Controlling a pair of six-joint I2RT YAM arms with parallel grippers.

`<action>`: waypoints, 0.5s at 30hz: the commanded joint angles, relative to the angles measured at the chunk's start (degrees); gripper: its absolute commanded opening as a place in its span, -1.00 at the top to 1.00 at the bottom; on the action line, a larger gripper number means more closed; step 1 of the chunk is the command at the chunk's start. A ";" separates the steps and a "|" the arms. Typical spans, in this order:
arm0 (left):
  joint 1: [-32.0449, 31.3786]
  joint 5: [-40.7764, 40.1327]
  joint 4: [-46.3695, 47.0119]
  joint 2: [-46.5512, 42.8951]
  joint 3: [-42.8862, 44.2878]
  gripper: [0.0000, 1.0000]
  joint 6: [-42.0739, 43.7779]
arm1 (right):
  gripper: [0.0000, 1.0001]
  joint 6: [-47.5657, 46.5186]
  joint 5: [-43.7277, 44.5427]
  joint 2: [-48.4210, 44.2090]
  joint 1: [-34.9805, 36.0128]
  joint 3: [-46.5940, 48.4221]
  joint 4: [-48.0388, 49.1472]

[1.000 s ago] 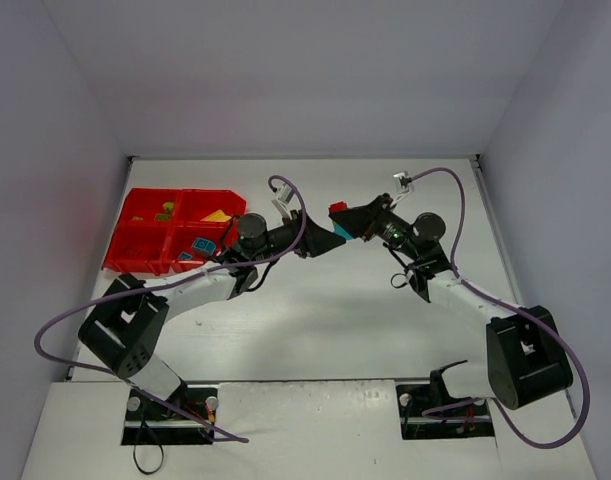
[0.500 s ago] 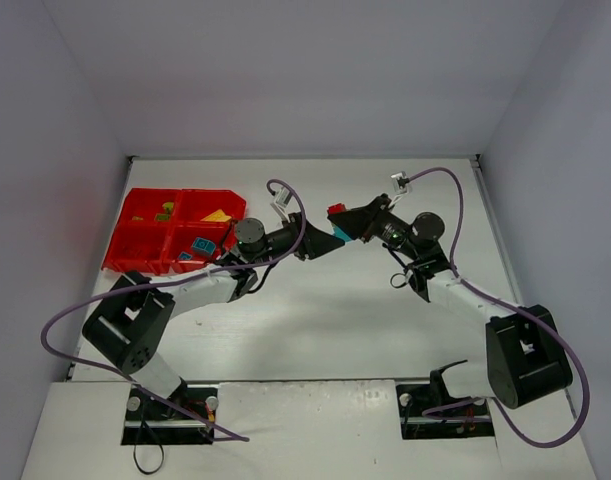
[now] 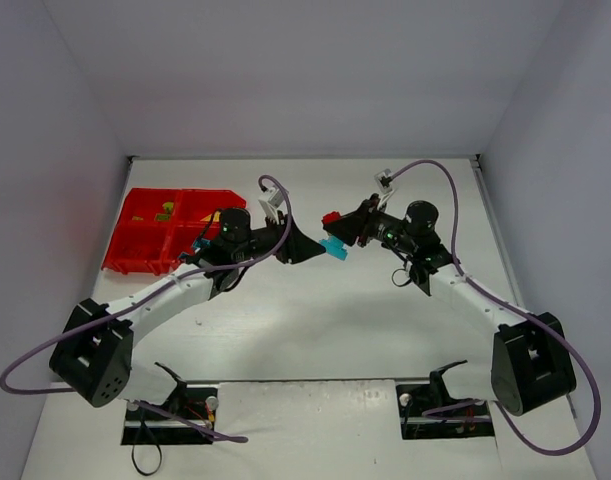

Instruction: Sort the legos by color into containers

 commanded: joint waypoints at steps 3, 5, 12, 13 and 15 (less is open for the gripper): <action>1.45 2.67 -6.13 -1.94 4.49 0.96 6.67 | 0.53 -6.07 -2.07 -1.20 -0.58 3.87 -2.45; 1.46 2.50 -6.31 -1.77 4.49 0.96 6.76 | 0.66 -6.77 -2.59 -1.29 -0.58 3.96 -3.07; 1.63 1.01 -6.48 0.34 4.32 0.96 7.02 | 0.86 -7.91 -0.23 -1.11 -0.67 3.00 -3.33; 1.63 0.40 -6.31 1.04 3.70 0.96 7.11 | 0.86 -8.26 0.39 -1.03 -0.67 2.74 -3.94; 1.63 -0.31 -6.04 2.36 3.08 0.96 7.20 | 0.88 -9.67 2.93 -0.59 -0.67 2.47 -5.70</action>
